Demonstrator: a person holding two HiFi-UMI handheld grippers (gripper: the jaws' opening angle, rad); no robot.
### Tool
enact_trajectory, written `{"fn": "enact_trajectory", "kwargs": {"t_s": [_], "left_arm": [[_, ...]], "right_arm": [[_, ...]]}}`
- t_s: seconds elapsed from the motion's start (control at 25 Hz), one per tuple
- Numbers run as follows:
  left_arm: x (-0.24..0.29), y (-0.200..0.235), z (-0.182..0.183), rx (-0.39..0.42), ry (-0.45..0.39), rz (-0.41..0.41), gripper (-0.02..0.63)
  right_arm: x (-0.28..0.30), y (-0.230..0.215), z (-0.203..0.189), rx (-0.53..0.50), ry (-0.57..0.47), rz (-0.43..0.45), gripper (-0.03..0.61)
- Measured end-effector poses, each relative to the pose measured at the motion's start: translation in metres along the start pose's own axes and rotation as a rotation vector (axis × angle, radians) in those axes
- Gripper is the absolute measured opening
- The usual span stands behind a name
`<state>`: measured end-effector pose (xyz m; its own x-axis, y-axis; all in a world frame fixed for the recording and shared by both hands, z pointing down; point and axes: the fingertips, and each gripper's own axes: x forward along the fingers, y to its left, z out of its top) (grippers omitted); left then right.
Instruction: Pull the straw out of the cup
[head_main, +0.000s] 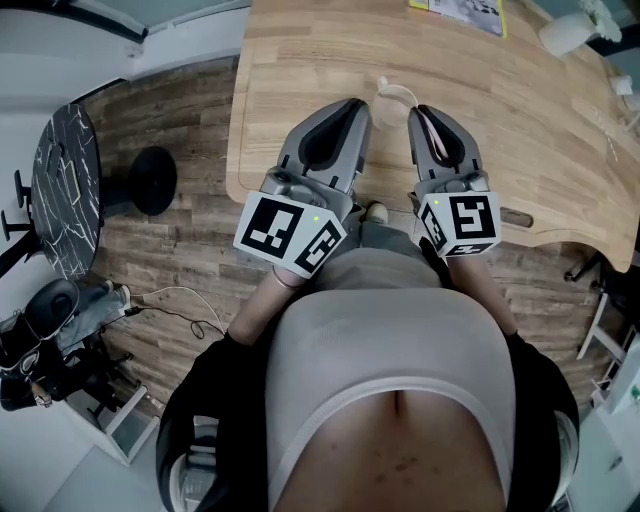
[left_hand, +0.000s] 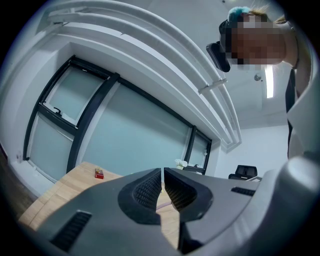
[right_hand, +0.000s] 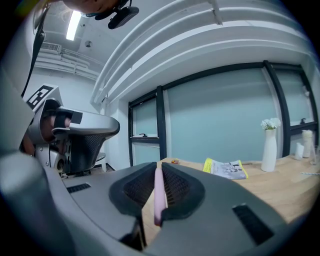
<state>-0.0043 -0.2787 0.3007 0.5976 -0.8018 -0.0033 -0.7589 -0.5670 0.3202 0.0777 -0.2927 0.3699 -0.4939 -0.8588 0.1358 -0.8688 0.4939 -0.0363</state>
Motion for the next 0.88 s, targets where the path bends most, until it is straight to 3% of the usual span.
{"fn": "enact_trajectory", "kwargs": {"t_s": [0.88], "left_arm": [[0.003,0.0,0.005,-0.003,-0.012,-0.014,0.014]], "right_arm": [[-0.001,-0.001,0.014,-0.004,-0.026,-0.002,0.051]]}}
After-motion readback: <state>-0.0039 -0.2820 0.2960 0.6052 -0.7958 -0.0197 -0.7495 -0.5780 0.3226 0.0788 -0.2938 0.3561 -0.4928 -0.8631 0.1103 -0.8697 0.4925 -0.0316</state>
